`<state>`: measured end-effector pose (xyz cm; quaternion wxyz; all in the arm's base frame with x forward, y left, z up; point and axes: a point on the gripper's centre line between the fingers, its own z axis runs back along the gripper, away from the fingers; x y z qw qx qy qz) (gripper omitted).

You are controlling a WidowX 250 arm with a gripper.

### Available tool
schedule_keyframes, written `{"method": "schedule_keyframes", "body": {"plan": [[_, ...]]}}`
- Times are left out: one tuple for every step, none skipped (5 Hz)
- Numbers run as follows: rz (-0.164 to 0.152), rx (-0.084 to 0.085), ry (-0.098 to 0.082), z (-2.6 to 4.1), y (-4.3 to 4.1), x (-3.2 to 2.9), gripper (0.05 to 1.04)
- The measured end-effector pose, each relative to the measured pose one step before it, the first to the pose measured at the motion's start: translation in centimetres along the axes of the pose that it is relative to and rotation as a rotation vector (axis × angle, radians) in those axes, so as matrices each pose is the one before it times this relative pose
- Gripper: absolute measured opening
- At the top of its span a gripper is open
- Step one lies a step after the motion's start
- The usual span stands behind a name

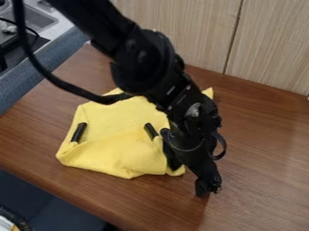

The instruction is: Unfold the cloth from left to right

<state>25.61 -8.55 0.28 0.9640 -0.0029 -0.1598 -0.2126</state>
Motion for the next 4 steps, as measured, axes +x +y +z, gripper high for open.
{"method": "schedule_keyframes", "body": {"plan": [[0.0434, -0.0128, -0.0073, 5.041, -0.007, 0.353, 1.001], [-0.0242, 0.0064, -0.0766, 4.756, 0.046, 0.819, 1.001], [-0.0152, -0.0017, -0.0238, 1.687, -0.373, -0.005, 1.001], [0.0, -0.0001, 0.0031, 0.0, -0.002, -0.049, 1.001]]}}
